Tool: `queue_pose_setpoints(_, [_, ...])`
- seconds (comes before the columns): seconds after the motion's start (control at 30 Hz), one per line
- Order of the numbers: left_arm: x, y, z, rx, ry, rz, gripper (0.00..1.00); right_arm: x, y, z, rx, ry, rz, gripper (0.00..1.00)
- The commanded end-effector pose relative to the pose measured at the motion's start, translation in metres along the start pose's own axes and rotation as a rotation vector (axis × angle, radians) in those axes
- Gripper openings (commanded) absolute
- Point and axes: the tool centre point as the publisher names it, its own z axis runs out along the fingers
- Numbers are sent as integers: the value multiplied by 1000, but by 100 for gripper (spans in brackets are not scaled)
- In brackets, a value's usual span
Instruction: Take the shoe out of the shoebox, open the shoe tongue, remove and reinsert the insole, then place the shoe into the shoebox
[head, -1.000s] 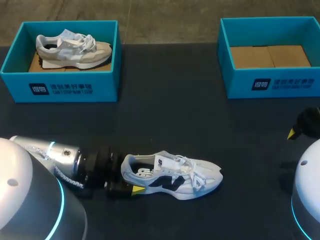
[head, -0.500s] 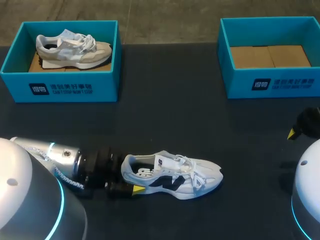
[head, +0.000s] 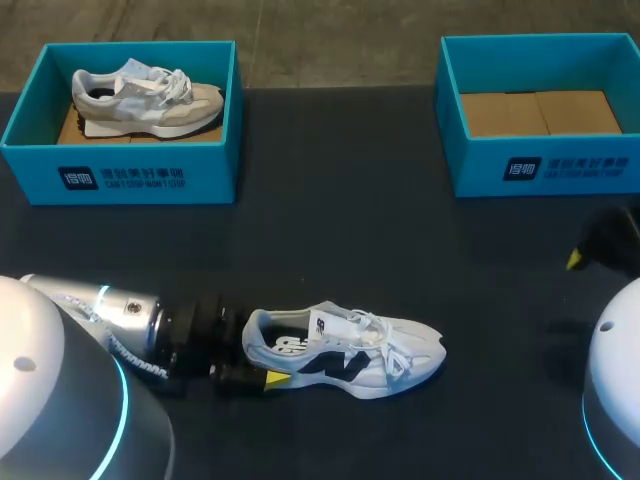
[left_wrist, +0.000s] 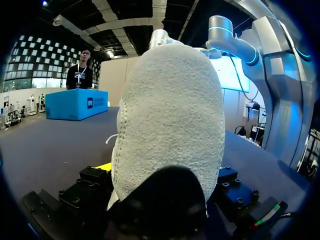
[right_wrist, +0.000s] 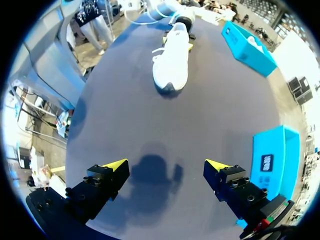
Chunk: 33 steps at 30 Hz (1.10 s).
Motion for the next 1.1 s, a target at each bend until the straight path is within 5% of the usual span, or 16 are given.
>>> queue_pose_setpoints(0.03, [0,2,4,-2,-3,-1,0,-5,33,-13,84,-5,-2,100])
queue_pose_setpoints(0.43, [0,2,4,-2,-3,-1,0,-21,80,-28,303,9,18,100])
queue_pose_setpoints(0.7, [0,2,4,-2,-3,-1,0,-30,107,-22,346,48,66,100])
queue_pose_setpoints(0.8, [0,2,4,-2,-3,-1,0,-36,116,-22,270,49,134,100])
queue_pose_setpoints(1.1, [0,2,4,-2,-3,-1,0,-36,116,-22,270,49,134,100])
